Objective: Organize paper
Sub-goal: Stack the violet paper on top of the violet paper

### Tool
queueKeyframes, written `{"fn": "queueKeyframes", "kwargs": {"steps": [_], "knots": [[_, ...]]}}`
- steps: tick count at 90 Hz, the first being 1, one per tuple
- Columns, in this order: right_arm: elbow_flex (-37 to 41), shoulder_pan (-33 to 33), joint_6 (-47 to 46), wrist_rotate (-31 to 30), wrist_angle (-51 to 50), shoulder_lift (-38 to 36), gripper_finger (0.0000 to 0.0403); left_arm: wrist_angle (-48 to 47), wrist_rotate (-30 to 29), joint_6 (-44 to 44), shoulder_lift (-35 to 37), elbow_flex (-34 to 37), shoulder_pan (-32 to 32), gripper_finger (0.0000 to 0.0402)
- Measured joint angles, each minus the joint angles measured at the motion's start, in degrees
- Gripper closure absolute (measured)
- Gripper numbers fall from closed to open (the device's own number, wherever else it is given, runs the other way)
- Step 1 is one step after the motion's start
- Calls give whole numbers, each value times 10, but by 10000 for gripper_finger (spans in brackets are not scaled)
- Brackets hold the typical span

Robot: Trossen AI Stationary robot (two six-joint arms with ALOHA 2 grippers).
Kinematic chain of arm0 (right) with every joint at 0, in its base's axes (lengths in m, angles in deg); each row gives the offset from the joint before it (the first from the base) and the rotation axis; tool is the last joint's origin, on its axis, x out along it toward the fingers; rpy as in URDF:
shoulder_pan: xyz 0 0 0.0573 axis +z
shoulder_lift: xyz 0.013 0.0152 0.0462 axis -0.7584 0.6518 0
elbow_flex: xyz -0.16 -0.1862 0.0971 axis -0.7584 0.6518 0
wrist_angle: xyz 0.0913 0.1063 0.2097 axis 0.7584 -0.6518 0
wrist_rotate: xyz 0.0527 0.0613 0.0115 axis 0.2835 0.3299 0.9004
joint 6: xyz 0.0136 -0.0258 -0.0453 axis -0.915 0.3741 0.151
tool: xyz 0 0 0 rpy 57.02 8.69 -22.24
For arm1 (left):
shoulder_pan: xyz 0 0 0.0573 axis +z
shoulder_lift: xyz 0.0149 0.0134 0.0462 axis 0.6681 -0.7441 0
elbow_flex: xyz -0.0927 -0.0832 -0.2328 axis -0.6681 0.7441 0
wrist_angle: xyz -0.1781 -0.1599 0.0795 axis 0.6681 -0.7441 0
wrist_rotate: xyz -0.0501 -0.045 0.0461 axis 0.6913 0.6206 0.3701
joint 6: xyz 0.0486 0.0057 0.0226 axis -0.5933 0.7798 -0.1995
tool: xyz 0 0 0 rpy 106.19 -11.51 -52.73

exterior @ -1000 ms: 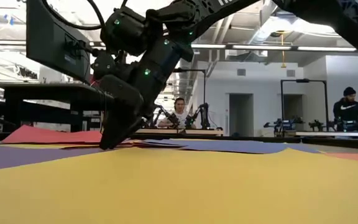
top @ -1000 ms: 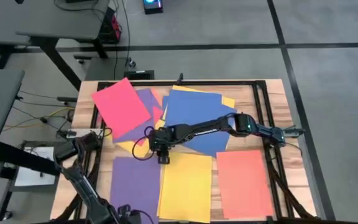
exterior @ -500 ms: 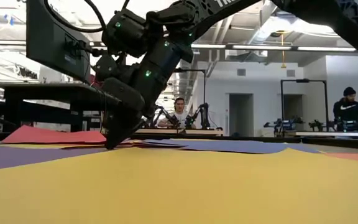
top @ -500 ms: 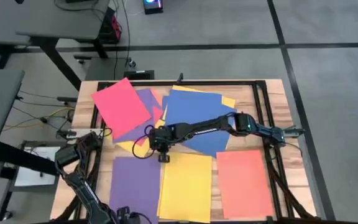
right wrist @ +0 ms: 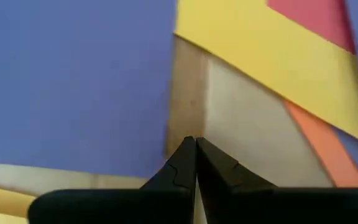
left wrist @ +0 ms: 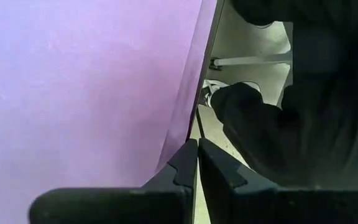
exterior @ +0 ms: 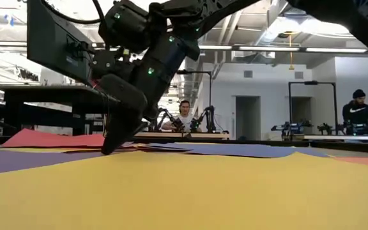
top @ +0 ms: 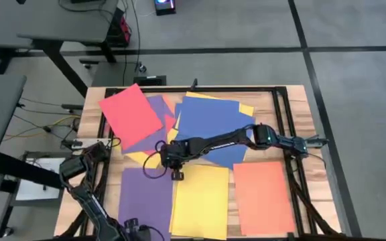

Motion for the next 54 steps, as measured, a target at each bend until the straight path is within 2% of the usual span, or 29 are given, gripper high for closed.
{"fn": "queueKeyframes", "kwargs": {"steps": [54], "knots": [[0,19,-6,8,17,2,403,-6,-1,1,0,0,2,401]]}}
